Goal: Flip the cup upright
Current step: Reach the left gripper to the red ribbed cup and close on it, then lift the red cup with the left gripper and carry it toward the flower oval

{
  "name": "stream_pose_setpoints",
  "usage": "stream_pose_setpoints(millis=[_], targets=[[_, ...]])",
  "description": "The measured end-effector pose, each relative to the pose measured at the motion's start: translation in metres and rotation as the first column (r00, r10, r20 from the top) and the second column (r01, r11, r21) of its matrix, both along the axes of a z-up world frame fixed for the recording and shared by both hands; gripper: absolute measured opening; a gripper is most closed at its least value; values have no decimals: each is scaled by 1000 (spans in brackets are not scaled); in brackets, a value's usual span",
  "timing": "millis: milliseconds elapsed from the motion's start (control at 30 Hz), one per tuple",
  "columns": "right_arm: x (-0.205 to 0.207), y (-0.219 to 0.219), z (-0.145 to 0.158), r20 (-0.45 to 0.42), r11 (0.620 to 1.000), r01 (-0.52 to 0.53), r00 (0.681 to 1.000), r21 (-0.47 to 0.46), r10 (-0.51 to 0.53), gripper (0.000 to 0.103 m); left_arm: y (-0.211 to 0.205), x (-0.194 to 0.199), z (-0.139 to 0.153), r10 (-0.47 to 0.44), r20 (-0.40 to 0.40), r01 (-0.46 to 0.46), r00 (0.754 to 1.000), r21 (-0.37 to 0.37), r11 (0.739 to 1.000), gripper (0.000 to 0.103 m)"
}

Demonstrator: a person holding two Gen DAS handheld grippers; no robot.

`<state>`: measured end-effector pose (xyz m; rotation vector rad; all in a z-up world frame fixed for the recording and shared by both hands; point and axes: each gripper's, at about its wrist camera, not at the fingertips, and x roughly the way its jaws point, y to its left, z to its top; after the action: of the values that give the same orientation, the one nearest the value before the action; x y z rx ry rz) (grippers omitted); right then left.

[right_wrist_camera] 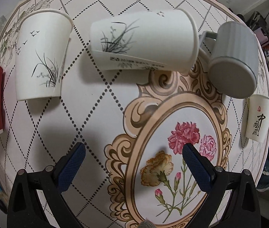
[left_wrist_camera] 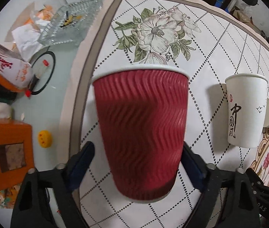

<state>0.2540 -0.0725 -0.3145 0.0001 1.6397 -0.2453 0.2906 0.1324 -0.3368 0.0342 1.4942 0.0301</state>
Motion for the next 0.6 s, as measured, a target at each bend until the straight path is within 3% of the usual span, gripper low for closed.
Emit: stream_pose_setpoints(millis=[33, 367, 600], targets=[[1, 0, 0, 0, 1000, 0, 1000, 1, 0, 103, 1, 1, -2, 3, -5, -3, 1000, -7, 1000, 70], [-3, 4, 4, 6, 1000, 7, 1000, -4, -7, 103, 16, -1, 5, 10, 35, -9, 999, -29, 1000, 70], [-19, 3, 10, 21, 1000, 7, 1000, -19, -7, 103, 16, -27, 21, -7, 65, 9, 998, -19, 1000, 69]])
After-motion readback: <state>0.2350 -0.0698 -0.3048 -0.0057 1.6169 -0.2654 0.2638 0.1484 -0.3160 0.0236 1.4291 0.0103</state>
